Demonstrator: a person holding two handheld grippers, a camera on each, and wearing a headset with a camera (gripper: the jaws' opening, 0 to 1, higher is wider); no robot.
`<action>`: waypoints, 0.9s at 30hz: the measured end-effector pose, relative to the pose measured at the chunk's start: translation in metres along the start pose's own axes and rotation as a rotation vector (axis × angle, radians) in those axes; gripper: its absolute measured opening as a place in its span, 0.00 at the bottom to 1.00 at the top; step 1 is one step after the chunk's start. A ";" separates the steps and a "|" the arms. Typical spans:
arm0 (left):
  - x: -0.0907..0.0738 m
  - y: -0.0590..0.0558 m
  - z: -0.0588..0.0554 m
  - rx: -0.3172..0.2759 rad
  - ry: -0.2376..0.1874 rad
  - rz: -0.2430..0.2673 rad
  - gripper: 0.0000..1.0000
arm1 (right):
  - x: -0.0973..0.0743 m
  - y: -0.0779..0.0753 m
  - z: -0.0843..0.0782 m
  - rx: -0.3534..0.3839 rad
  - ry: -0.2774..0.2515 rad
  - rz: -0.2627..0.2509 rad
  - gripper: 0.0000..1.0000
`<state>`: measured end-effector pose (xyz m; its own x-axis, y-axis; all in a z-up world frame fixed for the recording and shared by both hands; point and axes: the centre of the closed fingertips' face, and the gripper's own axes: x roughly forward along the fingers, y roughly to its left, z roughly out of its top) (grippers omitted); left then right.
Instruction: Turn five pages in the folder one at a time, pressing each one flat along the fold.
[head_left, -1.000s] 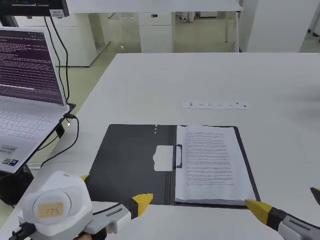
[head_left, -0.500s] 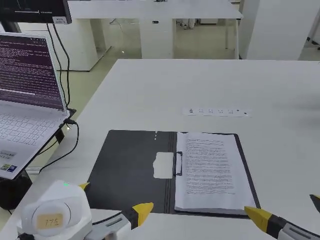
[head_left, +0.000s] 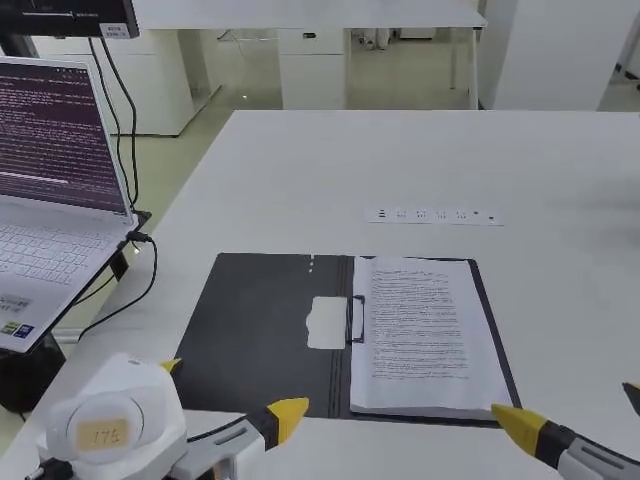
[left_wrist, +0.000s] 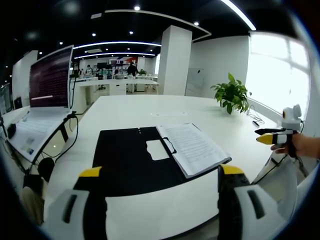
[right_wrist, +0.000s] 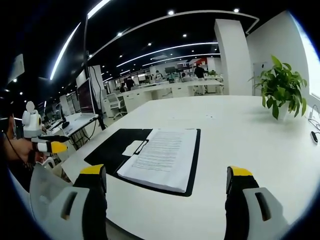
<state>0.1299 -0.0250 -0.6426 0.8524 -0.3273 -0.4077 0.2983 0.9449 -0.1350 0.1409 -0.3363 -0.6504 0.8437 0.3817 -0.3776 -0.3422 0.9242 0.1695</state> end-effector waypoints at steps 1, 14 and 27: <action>0.000 0.000 0.000 0.000 0.002 -0.001 0.93 | 0.000 0.000 0.000 0.000 0.000 0.000 1.00; 0.004 0.000 -0.007 0.010 0.019 -0.012 0.93 | -0.002 -0.002 -0.001 0.010 -0.004 -0.011 1.00; 0.027 -0.020 -0.010 0.058 0.051 -0.083 0.87 | -0.009 -0.005 -0.006 0.033 -0.011 -0.035 0.99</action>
<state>0.1431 -0.0524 -0.6603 0.8015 -0.4020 -0.4427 0.3925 0.9122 -0.1177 0.1327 -0.3441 -0.6534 0.8592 0.3488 -0.3742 -0.2990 0.9360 0.1859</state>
